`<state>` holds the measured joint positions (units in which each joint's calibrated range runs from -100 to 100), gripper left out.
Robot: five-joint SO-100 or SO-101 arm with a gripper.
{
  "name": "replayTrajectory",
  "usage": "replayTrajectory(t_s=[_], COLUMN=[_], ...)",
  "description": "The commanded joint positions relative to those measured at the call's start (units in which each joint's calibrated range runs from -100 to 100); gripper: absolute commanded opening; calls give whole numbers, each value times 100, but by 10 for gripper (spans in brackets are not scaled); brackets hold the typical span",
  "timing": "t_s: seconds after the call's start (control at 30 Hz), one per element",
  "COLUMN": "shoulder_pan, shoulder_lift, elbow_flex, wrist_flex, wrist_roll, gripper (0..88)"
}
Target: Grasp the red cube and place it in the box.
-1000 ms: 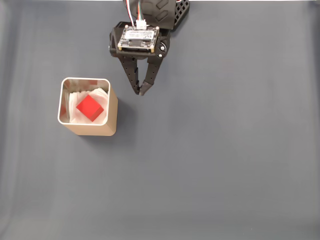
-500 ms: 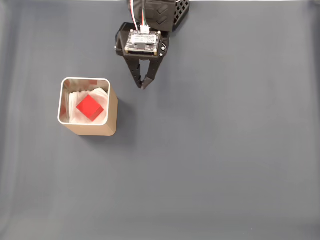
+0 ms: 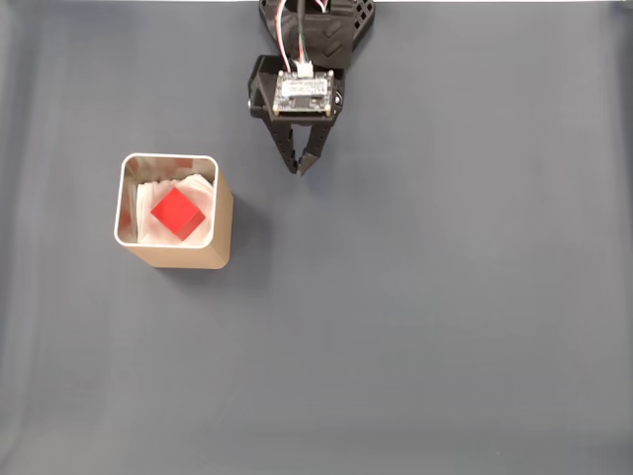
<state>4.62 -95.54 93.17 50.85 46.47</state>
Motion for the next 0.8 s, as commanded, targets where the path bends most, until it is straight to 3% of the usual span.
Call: replayTrajectory(t_s=[0.0,0.23,0.5,0.77], shoulder_pan=[-26,-26,-203,-324], shoulder_lift=[-255,-429,-437,-437], elbow_flex=[191,656,656,665], wrist_flex=[-34,15,582,1254], wrist_roll=[24,-5,-186,-73], gripper=[2,2,2,2])
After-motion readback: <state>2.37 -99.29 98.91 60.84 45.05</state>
